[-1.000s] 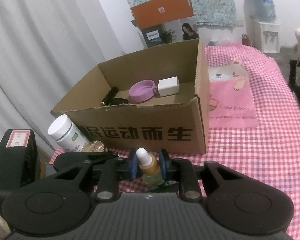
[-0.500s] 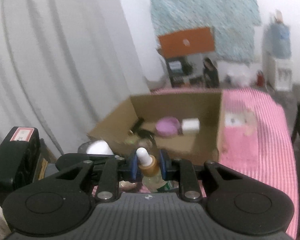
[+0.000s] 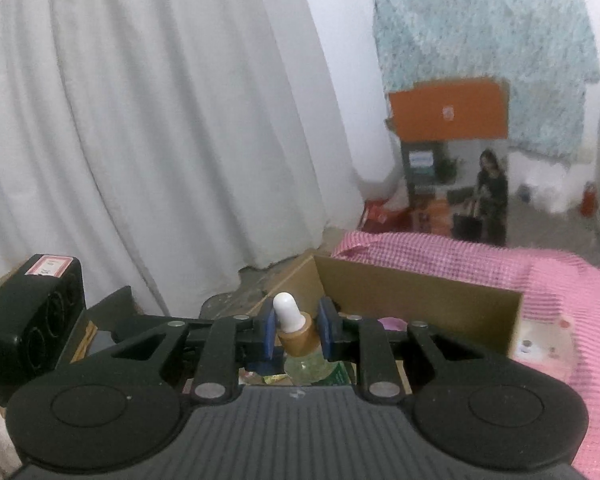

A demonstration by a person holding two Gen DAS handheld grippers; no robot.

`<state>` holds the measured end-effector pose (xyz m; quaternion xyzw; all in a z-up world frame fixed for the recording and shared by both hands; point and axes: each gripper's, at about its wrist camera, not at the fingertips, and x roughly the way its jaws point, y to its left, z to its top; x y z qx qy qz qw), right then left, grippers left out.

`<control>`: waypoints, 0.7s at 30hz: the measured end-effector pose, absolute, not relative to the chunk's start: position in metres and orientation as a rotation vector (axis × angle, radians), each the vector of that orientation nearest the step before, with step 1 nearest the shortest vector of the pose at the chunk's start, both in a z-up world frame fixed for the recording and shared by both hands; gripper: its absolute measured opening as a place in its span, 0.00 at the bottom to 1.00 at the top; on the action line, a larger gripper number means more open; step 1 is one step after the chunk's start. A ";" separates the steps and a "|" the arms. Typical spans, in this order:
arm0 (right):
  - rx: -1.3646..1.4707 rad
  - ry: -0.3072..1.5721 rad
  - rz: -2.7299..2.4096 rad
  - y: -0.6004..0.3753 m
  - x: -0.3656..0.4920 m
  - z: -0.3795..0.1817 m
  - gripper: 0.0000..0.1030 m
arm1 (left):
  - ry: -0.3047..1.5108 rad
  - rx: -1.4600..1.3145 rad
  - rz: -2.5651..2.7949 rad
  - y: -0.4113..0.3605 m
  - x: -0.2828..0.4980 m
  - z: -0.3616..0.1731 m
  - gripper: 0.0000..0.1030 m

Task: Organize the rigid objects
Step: 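Lift the dropper bottle with the right gripper and carry it over the box, then lower the dropper bottle into the box and open the right gripper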

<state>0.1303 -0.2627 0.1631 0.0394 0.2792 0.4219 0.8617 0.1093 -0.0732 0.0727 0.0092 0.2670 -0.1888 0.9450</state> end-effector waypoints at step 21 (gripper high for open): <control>0.087 0.898 0.850 -0.219 0.242 0.054 0.20 | 0.868 -0.175 -0.300 -0.047 0.195 0.002 0.32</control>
